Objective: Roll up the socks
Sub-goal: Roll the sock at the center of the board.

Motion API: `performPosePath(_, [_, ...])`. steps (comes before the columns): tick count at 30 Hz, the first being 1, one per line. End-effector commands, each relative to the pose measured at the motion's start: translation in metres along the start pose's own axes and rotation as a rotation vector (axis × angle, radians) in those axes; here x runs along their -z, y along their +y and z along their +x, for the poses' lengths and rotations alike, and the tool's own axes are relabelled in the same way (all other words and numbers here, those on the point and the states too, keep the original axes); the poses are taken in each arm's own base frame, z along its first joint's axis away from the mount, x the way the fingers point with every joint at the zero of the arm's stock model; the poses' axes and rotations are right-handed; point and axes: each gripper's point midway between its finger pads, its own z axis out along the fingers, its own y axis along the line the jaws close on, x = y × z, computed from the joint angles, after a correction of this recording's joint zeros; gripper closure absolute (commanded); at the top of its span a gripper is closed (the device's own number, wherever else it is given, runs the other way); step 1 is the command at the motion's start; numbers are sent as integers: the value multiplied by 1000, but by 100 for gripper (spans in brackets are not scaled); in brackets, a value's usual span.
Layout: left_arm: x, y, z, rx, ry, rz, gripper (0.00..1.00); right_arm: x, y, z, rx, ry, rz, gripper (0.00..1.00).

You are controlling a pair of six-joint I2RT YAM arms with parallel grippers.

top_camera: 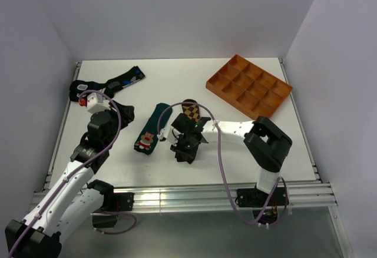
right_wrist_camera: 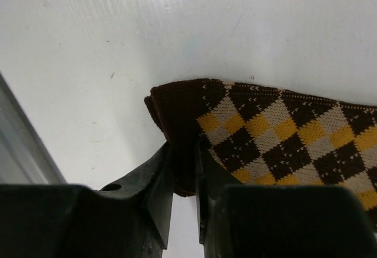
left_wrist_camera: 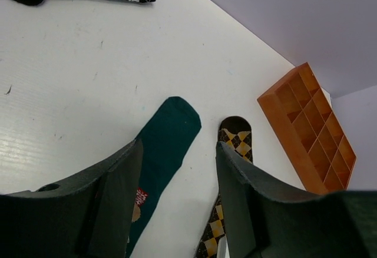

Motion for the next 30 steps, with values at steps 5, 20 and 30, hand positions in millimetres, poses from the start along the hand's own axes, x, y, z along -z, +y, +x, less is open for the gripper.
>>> performPosePath(5, [2,-10,9,-26,5,110,46,6,19,-3,-86,20,-405,80])
performPosePath(20, [22,-50,93,-99,121,544,61,38,15,-45,-236,-64,-838,83])
performPosePath(30, [48,-70,155,-197,262,789,52,30,-1,-34,-347,-35,-884,85])
